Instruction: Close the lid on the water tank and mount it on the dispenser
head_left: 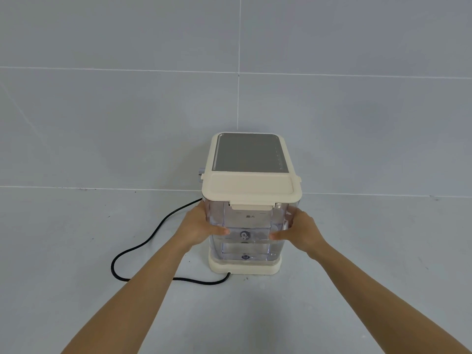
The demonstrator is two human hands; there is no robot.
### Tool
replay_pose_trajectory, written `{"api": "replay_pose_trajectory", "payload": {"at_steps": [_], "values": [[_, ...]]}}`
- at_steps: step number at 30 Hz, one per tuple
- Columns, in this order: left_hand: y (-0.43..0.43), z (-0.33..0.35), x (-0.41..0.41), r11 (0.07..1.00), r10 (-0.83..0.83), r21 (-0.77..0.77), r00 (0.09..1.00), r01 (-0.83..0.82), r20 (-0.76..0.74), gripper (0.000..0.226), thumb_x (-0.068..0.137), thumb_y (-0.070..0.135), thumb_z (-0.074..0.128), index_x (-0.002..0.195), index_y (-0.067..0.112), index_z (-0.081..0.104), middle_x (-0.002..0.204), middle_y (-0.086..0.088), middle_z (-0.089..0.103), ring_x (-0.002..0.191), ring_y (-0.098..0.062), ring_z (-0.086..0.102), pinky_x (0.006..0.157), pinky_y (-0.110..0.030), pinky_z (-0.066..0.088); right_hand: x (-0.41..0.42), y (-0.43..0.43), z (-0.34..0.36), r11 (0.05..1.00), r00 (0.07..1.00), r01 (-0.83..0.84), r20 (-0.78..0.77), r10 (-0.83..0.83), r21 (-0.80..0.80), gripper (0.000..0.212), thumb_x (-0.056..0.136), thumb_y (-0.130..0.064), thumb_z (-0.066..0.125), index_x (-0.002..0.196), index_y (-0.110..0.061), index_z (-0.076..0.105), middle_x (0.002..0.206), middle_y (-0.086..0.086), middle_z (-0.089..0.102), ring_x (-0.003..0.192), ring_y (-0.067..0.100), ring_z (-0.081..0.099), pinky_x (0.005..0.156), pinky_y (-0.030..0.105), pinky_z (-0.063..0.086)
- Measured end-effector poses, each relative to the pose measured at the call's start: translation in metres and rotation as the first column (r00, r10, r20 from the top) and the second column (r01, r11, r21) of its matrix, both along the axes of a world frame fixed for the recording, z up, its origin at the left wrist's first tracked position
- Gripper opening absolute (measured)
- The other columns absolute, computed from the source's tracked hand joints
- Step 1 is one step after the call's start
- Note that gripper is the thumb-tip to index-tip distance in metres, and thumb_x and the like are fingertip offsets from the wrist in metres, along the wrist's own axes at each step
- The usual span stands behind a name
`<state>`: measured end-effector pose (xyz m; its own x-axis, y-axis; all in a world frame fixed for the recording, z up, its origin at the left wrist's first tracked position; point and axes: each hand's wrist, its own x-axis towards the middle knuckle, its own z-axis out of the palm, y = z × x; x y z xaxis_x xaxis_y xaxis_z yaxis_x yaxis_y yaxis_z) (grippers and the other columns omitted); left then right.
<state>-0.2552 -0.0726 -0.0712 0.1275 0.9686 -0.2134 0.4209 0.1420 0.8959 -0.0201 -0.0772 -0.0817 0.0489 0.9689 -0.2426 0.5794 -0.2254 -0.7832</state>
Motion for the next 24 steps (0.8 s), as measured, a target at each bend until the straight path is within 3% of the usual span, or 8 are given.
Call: {"api": "replay_pose_trajectory", "payload": {"at_steps": [5,9,11,15,16,19,22,24], "values": [[0.0,0.0,-0.001,1.0,-0.007,0.004,0.999,0.007,-0.036,0.074,0.063,0.013,0.079,0.125,0.02,0.04,0.116,0.009,0.051,0.106,-0.012,0.048,0.084,-0.023,0.036,-0.001,-0.001,0.0,1.0,0.999,-0.024,0.032,0.023,0.007,0.067,0.06,-0.022,0.082,0.117,-0.009,0.05,0.106,0.007,0.062,0.082,0.02,0.052,0.067,0.024,0.041],[-0.002,0.001,-0.001,1.0,-0.027,-0.002,0.997,0.027,-0.072,0.079,0.065,0.017,0.077,0.13,0.022,0.033,0.126,0.005,0.049,0.113,-0.012,0.044,0.087,-0.024,0.036,-0.001,-0.003,0.002,0.999,0.998,-0.035,0.061,0.034,0.006,0.063,0.064,-0.024,0.079,0.117,-0.007,0.049,0.109,0.011,0.063,0.08,0.019,0.052,0.07,0.026,0.043],[-0.005,0.003,-0.001,0.999,-0.028,0.012,0.992,0.029,-0.122,0.082,0.067,0.021,0.076,0.134,0.021,0.028,0.131,0.002,0.046,0.12,-0.016,0.043,0.087,-0.023,0.034,0.0,-0.005,0.003,0.998,0.997,-0.055,0.056,0.056,-0.009,0.067,0.066,-0.026,0.078,0.122,-0.008,0.046,0.112,0.01,0.061,0.09,0.022,0.055,0.077,0.028,0.044],[-0.013,0.005,0.003,0.993,0.002,0.115,0.989,0.016,-0.149,0.091,0.072,0.019,0.072,0.138,0.015,0.011,0.129,0.007,0.038,0.122,-0.017,0.04,0.074,0.0,0.034,0.005,-0.008,0.012,0.996,0.996,-0.086,0.001,0.086,-0.017,0.081,0.069,-0.025,0.076,0.133,-0.011,0.029,0.141,0.011,0.044,0.126,0.028,0.046,0.096,0.033,0.041],[-0.016,0.007,0.004,0.99,0.027,0.138,0.992,-0.01,-0.121,0.092,0.072,0.019,0.072,0.138,0.012,0.009,0.132,0.007,0.036,0.126,-0.018,0.038,0.08,0.0,0.034,0.006,-0.009,0.017,0.997,0.997,-0.082,-0.013,0.082,-0.002,0.088,0.069,-0.024,0.076,0.137,-0.011,0.023,0.145,0.01,0.039,0.13,0.028,0.042,0.099,0.035,0.04],[-0.023,0.014,0.008,0.976,0.097,0.2,0.994,-0.087,-0.046,0.102,0.072,0.025,0.071,0.141,0.014,-0.003,0.151,-0.002,0.023,0.137,-0.018,0.026,0.108,-0.031,0.029,0.011,-0.012,0.031,0.993,0.996,-0.089,0.002,0.09,0.076,0.104,0.071,-0.028,0.073,0.144,-0.012,0.001,0.152,0.008,0.029,0.135,0.025,0.035,0.106,0.037,0.035],[-0.029,0.034,0.015,0.934,0.136,0.338,0.99,-0.114,-0.044,0.101,0.075,0.035,0.067,0.141,0.017,-0.007,0.153,0.001,0.014,0.139,-0.018,0.02,0.106,-0.029,0.025,0.012,-0.015,0.052,0.984,0.993,-0.113,0.058,0.106,0.136,0.106,0.076,-0.038,0.066,0.143,-0.015,-0.013,0.156,0.005,0.018,0.139,0.024,0.028,0.109,0.037,0.03],[-0.029,0.049,0.02,0.896,0.184,0.431,0.974,-0.111,-0.132,0.094,0.08,0.041,0.058,0.141,0.016,-0.008,0.155,0.001,0.001,0.141,-0.015,0.006,0.111,-0.029,0.014,0.013,-0.016,0.068,0.97,0.99,-0.128,0.09,0.111,0.206,0.101,0.078,-0.047,0.058,0.143,-0.016,-0.014,0.157,0.003,0.009,0.142,0.021,0.021,0.112,0.036,0.024]]}}
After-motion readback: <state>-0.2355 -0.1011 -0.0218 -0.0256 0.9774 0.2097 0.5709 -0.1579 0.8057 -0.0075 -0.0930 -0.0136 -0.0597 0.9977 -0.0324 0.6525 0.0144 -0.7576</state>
